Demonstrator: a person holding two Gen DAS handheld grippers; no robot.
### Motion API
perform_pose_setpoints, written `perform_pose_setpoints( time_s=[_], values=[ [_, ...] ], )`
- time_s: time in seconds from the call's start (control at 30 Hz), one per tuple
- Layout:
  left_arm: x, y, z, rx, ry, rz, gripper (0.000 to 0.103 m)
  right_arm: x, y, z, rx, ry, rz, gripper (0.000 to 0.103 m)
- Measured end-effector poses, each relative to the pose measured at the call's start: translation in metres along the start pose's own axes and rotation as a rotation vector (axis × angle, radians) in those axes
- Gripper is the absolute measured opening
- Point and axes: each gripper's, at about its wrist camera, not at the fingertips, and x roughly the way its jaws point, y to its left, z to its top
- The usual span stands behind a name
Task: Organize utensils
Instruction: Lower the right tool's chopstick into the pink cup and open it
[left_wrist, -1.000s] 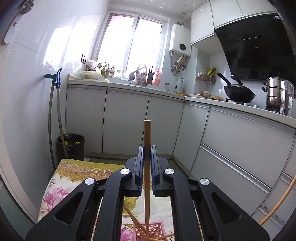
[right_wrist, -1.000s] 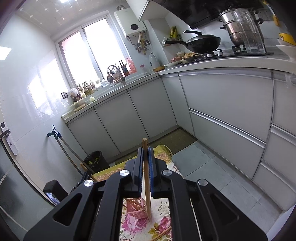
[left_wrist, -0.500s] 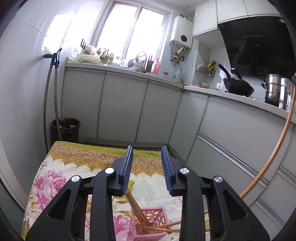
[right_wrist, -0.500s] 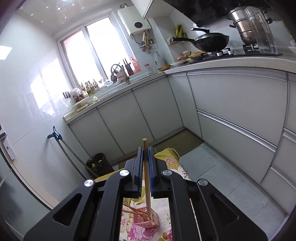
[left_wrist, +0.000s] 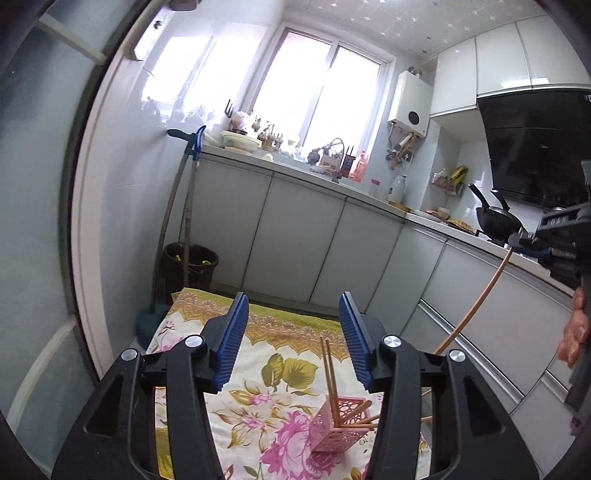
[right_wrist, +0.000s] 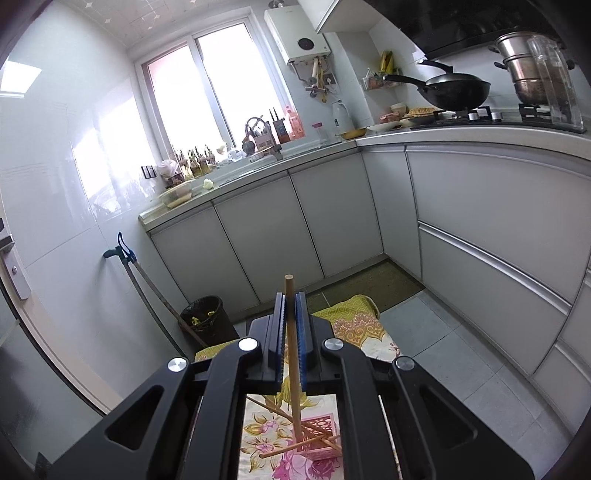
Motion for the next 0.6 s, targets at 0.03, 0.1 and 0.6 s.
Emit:
perform_pose_setpoints(
  time_s=[0.03, 0.1, 0.6],
  values=[
    [-0.004, 0.006, 0.003, -0.007, -0.008, 0.005, 0.048, 0.008, 0.002, -0.005, -0.003, 0.004, -0.010, 0.006],
    [-0.009, 0.015, 0.007, -0.007, -0.022, 0.031, 0.048, 0.026, 0.001, -0.015, -0.005, 0.021, -0.031, 0.006],
    [0.015, 0.008, -0.016, 0.090, 0.089, 0.082, 0.050, 0.120, -0.004, -0.096, -0.039, 0.174, -0.114, 0.008]
  ],
)
